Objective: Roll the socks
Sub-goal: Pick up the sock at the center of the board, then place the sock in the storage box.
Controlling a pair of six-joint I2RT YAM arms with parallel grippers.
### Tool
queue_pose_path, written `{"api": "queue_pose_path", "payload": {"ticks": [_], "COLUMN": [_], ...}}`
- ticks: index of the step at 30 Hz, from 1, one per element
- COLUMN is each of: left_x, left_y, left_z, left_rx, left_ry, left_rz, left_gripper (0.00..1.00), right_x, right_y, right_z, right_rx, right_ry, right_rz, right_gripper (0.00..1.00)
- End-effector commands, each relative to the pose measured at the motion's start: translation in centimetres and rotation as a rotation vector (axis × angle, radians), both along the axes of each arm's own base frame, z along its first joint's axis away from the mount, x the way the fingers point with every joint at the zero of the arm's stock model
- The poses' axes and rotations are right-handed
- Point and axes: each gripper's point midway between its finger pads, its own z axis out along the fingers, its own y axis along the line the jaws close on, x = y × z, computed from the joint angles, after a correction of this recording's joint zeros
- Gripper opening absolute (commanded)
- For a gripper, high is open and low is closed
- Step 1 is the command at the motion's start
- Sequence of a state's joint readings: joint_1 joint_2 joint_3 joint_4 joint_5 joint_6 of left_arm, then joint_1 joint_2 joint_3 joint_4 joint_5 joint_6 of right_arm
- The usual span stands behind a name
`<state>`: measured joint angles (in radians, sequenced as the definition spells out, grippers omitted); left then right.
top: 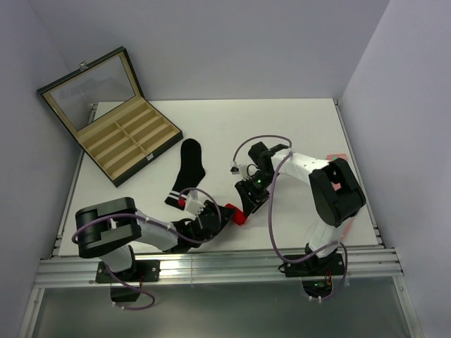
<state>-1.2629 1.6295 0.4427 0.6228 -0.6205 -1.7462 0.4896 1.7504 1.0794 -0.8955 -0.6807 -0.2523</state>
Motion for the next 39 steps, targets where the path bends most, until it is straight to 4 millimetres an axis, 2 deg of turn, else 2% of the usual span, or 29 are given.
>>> {"api": "queue_pose_path", "payload": {"ticks": [1,4,5,6,8,9,11,16,17,18,19,20,21,23,24,26,27,28,29,31,33,35,39], "left_x": [0.3,0.4,0.3,0.5,0.5,0.7,1.5,3.5,4.1,5.2,5.4,5.9,7.1,8.0,9.2,10.1,11.3,11.9,12.5,13.9,15.4,16.3,17.5], "left_y": [0.4,0.3,0.5,0.5,0.5,0.6,1.1,3.4,4.1,5.3,6.4,7.1,8.5,10.0,11.5,12.5,14.1,14.9,15.5,17.3,19.2,20.9,23.6], "left_z": [1.5,2.9,2.7,4.1,5.1,6.5,7.9,12.5,13.3,15.9,15.6,16.3,18.2,18.9,20.0,20.8,20.7,20.8,21.3,20.9,21.7,22.3,21.8], "left_rx": [-0.005,0.006,0.035,0.035,0.043,0.042,0.046,0.11,0.121,0.113,0.163,0.175,0.172,0.201,0.204,0.192,0.192,0.181,0.167,0.148,0.118,0.081,0.006], "left_ry": [-0.039,-0.077,-0.075,-0.111,-0.134,-0.175,-0.205,-0.293,-0.302,-0.345,-0.331,-0.338,-0.364,-0.36,-0.367,-0.385,-0.377,-0.381,-0.401,-0.372,-0.366,-0.35,-0.27], "left_rz": [-0.04,-0.069,-0.079,-0.092,-0.131,-0.146,-0.155,-0.161,-0.144,-0.094,-0.089,-0.072,-0.025,0.0,0.056,0.087,0.142,0.173,0.207,0.292,0.392,0.511,0.735], "left_gripper": [0.0,0.0,0.0,0.0,0.0,0.0,0.0,0.0,0.0,0.0,0.0,0.0,0.0,0.0,0.0,0.0,0.0,0.0,0.0,0.0,0.0,0.0,0.0], "right_x": [1.8,2.5,2.8,2.9,3.4,3.7,4.1,5.1,5.4,5.7,5.9,6.4,6.7,7.7,8.1,9.0,9.2,9.6,9.9,10.4,10.8,11.0,11.3], "right_y": [0.0,-0.1,-0.3,-0.3,-0.5,-0.7,-0.7,-1.6,-1.7,-2.0,-2.2,-2.4,-2.5,-3.3,-3.7,-4.2,-4.3,-4.3,-4.0,-3.9,-3.8,-4.0,-5.0], "right_z": [1.6,2.5,3.0,3.3,4.5,4.9,6.1,8.5,9.1,9.8,10.2,10.8,11.1,11.9,12.2,12.8,13.1,13.3,14.2,14.8,16.1,17.5,18.8], "right_rx": [0.007,0.013,0.014,0.017,0.022,0.021,0.029,0.018,0.017,0.015,0.009,0.005,0.001,-0.032,-0.054,-0.08,-0.086,-0.092,-0.078,-0.074,-0.068,-0.072,-0.1], "right_ry": [-0.105,-0.151,-0.158,-0.17,-0.211,-0.227,-0.272,-0.368,-0.395,-0.429,-0.451,-0.484,-0.509,-0.585,-0.613,-0.663,-0.676,-0.684,-0.696,-0.703,-0.721,-0.753,-0.819], "right_rz": [-0.001,-0.009,-0.013,-0.015,-0.024,-0.029,-0.033,-0.038,-0.039,-0.044,-0.045,-0.044,-0.044,-0.047,-0.056,-0.053,-0.053,-0.051,-0.045,-0.031,-0.016,0.013,0.038], "right_gripper": [0.56,0.56,0.56,0.55,0.55,0.55,0.55,0.55,0.55,0.55,0.55,0.55,0.56,0.55,0.55,0.56,0.56,0.55,0.55,0.55,0.55,0.55,0.55]}}
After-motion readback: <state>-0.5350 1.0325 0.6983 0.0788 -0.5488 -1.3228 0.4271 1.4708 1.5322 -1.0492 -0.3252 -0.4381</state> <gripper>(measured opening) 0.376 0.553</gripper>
